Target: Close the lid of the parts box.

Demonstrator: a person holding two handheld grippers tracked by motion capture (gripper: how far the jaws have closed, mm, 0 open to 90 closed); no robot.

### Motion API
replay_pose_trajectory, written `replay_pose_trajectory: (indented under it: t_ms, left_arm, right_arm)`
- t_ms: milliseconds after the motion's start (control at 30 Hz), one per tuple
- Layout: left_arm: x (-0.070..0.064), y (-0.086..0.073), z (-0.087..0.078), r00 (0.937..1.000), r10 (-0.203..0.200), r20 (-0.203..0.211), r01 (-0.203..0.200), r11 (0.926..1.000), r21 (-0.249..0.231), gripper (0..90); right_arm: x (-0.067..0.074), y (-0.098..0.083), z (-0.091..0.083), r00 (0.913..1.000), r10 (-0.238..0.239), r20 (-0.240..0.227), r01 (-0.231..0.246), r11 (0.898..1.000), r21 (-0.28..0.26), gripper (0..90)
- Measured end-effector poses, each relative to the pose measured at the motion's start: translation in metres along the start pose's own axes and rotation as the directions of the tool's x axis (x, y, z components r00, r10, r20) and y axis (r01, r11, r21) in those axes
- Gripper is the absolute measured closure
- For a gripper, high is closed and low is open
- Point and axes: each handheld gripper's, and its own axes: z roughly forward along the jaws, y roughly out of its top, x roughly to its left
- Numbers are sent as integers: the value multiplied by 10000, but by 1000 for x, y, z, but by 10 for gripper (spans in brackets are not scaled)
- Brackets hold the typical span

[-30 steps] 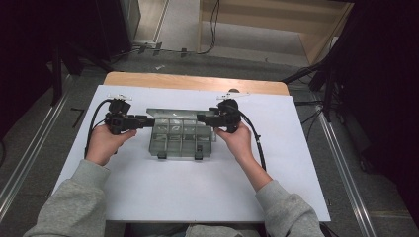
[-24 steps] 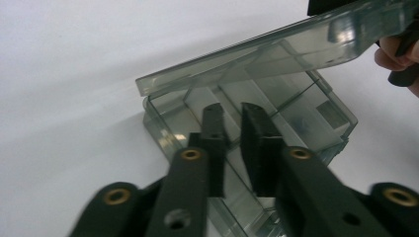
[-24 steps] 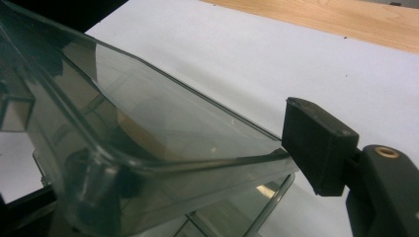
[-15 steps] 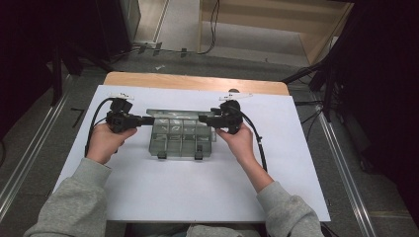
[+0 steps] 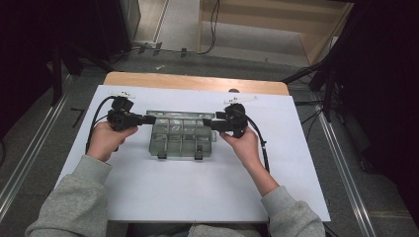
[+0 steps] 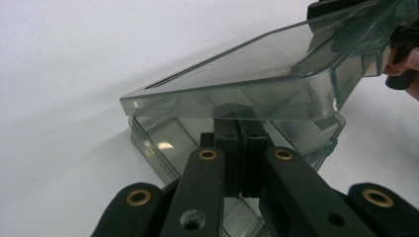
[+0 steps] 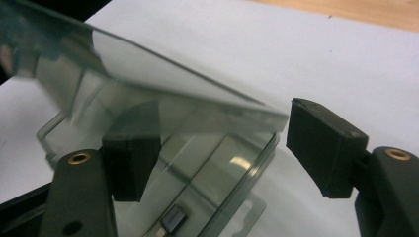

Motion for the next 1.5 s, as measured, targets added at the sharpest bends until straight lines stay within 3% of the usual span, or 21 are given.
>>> replay_pose_trajectory:
  t_ms: [267, 500, 733, 933, 1100, 1500]
  left_arm:
    - [0, 0, 0, 10000, 28, 51, -28, 10000, 25, 892]
    - [-1, -2, -1, 9999, 21, 114, -22, 10000, 83, 891]
    - [-1, -4, -5, 9999, 22, 107, -23, 9999, 138, 891]
    - [-2, -7, -6, 9999, 26, 117, -27, 9999, 162, 891]
    - [-4, -9, -9, 9999, 16, 119, -17, 9999, 148, 891]
    - [3, -15, -19, 10000, -30, -17, 30, 9998, 221, 891]
  right_arm:
    - [-4, -8, -17, 9989, 175, -431, -163, 9995, 281, 295]
    - [-13, -10, -34, 9991, 255, -331, -238, 9984, 507, 361]
    - [-20, -8, -46, 9985, 463, -278, -453, 9983, 356, 448]
    - [-20, -3, -51, 9978, 580, -327, -575, 9982, 179, 518]
    - [-16, 4, -53, 9992, 338, -217, -337, 9994, 35, 548]
    - [-13, 10, -53, 9980, 351, -523, -365, 9990, -258, 656]
